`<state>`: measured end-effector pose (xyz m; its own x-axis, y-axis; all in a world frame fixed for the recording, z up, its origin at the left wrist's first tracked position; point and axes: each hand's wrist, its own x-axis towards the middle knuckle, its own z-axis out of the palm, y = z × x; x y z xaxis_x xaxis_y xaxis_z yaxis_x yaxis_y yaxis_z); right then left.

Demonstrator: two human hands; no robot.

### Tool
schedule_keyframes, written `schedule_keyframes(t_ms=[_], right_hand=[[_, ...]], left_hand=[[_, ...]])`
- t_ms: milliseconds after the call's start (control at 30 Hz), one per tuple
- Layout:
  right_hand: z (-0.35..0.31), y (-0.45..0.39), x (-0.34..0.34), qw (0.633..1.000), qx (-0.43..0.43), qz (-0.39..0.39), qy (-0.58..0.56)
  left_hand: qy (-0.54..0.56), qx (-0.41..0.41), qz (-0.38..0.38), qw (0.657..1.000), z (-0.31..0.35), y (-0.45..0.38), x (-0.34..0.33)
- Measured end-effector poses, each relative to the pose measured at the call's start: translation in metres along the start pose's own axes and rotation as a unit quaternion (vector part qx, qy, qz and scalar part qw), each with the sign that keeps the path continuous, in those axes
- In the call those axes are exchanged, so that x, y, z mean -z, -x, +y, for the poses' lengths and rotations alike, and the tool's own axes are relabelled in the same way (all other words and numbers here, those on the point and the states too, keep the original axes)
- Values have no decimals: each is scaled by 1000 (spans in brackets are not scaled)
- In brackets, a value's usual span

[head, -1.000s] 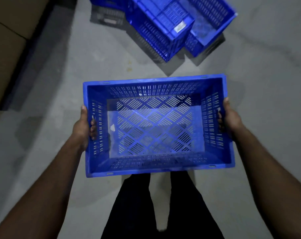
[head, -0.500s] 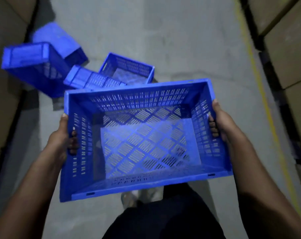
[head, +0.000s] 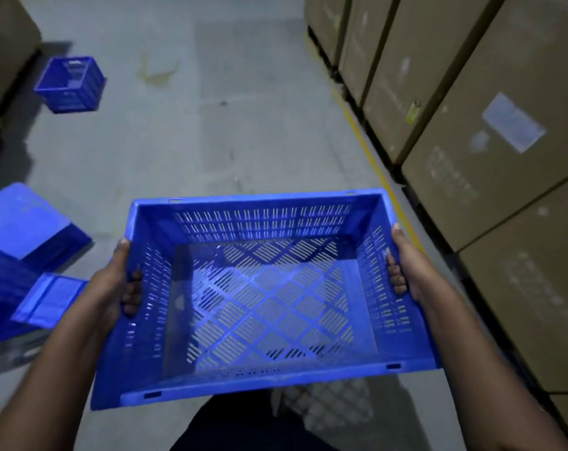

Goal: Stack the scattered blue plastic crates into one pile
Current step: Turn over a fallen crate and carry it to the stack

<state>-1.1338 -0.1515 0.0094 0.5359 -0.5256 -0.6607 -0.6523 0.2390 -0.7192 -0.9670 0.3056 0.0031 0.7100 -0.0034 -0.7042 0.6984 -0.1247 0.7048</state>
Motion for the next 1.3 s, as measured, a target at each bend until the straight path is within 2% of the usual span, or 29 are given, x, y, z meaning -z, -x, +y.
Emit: schedule_keyframes(t_ms=[233,333,600,733,833,1000,1167,1300], right_hand=[[-117,-148,-23,999,-40,-19,-2],[-178,-206,-41,999,-45,-13,11],[-347,-353,-77,995,-49,-91,3],[-432,-459,-113,993,-43,-113,-4],[-503,-544,-151,991,-32,-132,11],[-636,-650,-231,984,-26,-177,24],[-775,-740,-354,969,-43,-231,72],[-855,-812,-477,958,-25,-258,123]], left_hand=[[1,45,-37,998,120,-151,-72],[-9,63,-27,998,181,-204,-98],[-29,45,-40,998,347,-330,-147],[-15,55,-48,997,423,-423,-173],[-11,47,-21,999,477,-490,-188],[85,48,-15,995,573,-569,-190],[165,61,30,984,657,-654,-151],[208,65,49,975,712,-748,-104]])
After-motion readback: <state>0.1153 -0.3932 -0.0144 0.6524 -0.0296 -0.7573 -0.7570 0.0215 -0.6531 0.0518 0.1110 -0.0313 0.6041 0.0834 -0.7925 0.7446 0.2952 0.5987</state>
